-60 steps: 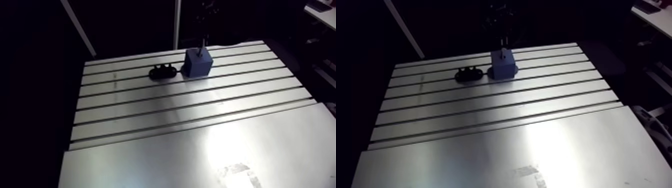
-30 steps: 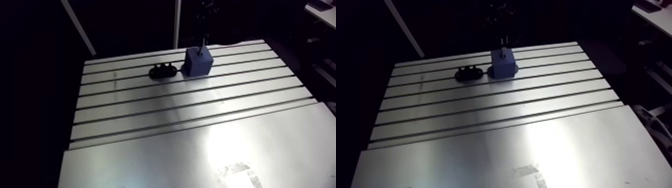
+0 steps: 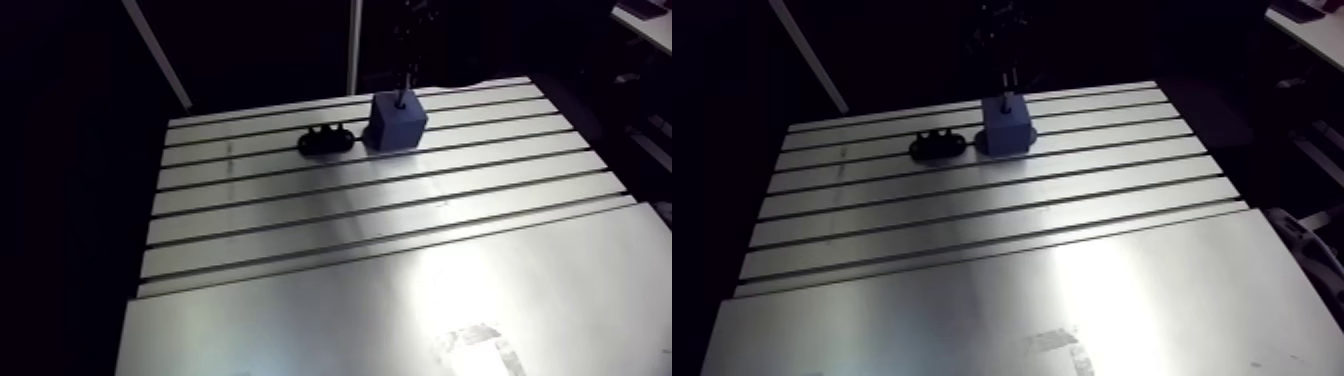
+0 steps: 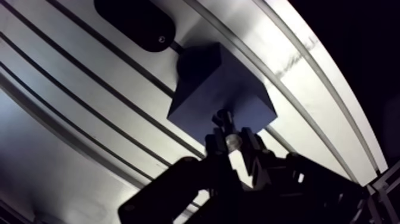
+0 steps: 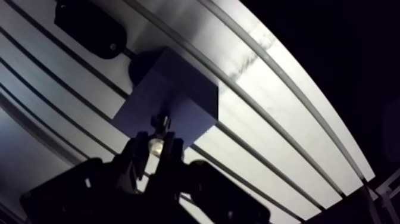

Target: Pick up the M10 bolt and insert it into the hex recess until seated.

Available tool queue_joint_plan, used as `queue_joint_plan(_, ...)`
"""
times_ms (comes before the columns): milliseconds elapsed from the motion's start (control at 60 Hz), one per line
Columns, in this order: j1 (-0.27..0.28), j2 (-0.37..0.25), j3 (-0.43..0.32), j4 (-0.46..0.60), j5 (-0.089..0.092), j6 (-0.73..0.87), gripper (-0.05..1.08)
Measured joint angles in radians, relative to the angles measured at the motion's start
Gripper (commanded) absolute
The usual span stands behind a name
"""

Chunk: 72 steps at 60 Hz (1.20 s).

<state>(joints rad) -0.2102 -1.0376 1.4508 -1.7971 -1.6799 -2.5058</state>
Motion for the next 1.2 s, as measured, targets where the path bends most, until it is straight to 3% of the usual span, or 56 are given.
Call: queue_joint_plan(1200,0.001,0.000,0.000,0.008,0.003,-0.002,0.91)
